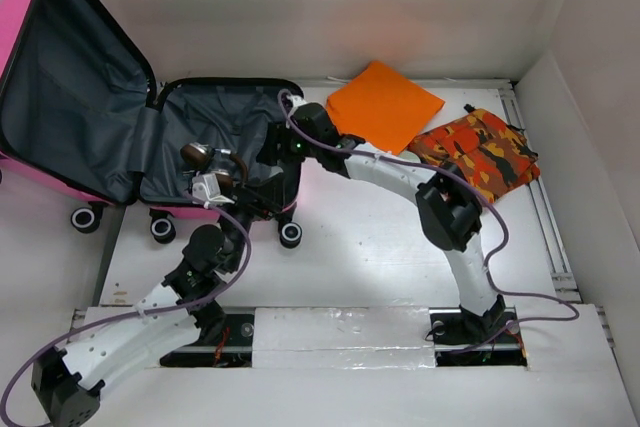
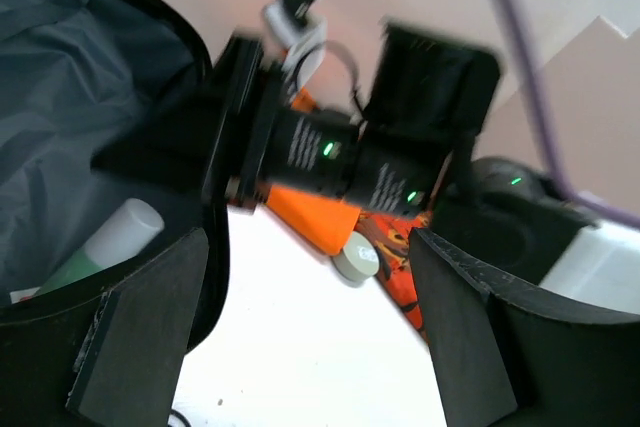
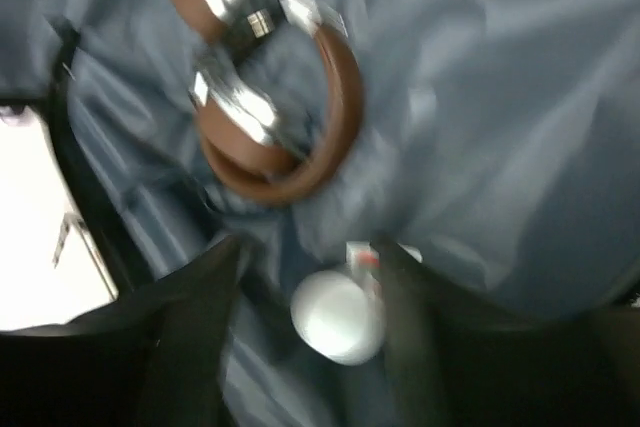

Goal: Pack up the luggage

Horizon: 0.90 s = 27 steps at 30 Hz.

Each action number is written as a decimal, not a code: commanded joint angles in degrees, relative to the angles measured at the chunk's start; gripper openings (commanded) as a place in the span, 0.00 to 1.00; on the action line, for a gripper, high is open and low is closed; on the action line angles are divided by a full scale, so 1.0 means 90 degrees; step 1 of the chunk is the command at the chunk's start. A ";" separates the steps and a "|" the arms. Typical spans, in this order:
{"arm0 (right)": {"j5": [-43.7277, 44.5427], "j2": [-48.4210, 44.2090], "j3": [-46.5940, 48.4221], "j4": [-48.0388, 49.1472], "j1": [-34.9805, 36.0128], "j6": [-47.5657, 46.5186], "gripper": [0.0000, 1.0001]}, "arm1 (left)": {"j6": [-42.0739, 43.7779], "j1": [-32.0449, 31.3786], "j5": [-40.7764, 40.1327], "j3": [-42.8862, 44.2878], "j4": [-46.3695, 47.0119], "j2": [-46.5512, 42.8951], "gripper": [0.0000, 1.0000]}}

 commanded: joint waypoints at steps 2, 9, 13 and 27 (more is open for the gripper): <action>0.0435 -0.0443 0.0767 0.0312 -0.0031 -0.0087 0.77 | 0.0017 0.0010 -0.0098 0.0208 0.0065 0.0082 0.77; 0.0942 -0.1779 0.0038 0.0312 -0.0518 -0.0545 0.81 | 0.0320 0.0010 0.0029 0.0266 0.0191 0.0424 0.77; 0.1547 -0.3318 -0.1581 0.0312 -0.0782 -0.0847 0.45 | 0.0758 0.0010 0.0711 0.0472 0.0474 0.1077 0.77; 0.3258 -0.7863 -0.6877 0.0702 -0.2207 -0.0956 0.67 | 0.1003 -0.0966 0.1611 0.3399 -0.0169 0.5841 0.79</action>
